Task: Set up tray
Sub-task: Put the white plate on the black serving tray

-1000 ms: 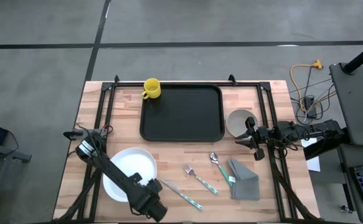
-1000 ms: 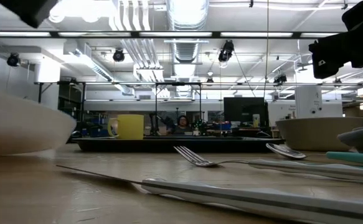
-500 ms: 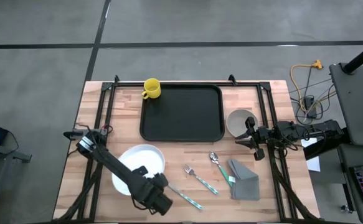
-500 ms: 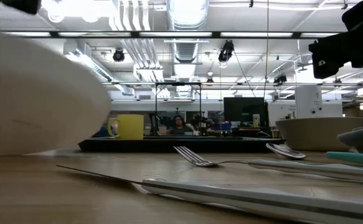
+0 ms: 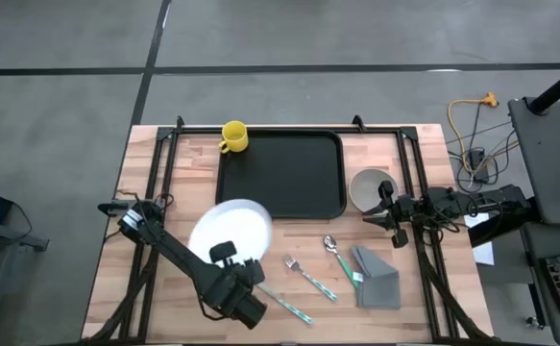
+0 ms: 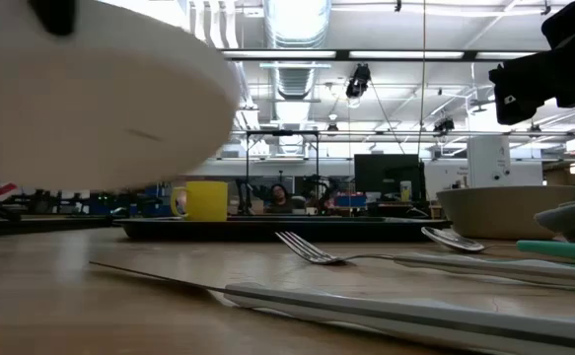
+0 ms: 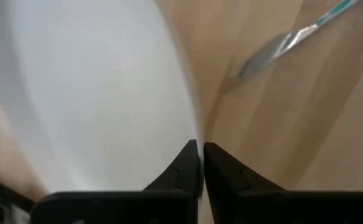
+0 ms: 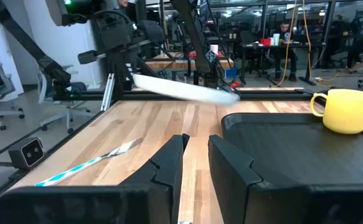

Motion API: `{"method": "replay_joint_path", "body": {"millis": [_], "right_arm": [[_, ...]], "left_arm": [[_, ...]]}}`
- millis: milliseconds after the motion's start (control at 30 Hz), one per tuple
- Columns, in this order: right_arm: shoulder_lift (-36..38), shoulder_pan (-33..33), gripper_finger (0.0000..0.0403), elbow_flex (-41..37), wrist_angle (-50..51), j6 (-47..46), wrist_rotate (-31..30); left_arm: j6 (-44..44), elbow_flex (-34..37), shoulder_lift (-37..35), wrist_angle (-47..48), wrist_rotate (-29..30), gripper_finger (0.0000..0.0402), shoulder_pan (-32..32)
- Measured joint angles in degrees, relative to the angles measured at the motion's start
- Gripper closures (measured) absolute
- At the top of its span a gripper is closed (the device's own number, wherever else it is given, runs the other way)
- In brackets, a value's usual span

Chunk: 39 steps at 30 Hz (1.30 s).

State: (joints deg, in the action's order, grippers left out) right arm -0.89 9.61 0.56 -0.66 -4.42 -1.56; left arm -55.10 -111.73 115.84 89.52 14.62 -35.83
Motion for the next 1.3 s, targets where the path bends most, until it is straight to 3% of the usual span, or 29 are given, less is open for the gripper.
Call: {"method": "replay_joint_path", "body": {"millis": [333,600,900,1300], "right_arm": [[0.0,0.0,0.0335,0.0,0.0,0.0,0.0],[0.0,0.0,0.0335,0.0,0.0,0.0,0.0],[0.0,0.0,0.0335,0.0,0.0,0.0,0.0],[0.0,0.0,0.0335,0.0,0.0,0.0,0.0]], "left_arm": [[14.6,2.8,0.0,0.0,5.9,0.0401,5.1],[24.8,7.0,0.1,-2.7,14.5,0.0401,10.0],[34.0,18.1,0.1,-15.0,14.2,0.0401,15.9],[36.4,29.4,-0.4,-19.9,14.1,0.0401,21.4]]}}
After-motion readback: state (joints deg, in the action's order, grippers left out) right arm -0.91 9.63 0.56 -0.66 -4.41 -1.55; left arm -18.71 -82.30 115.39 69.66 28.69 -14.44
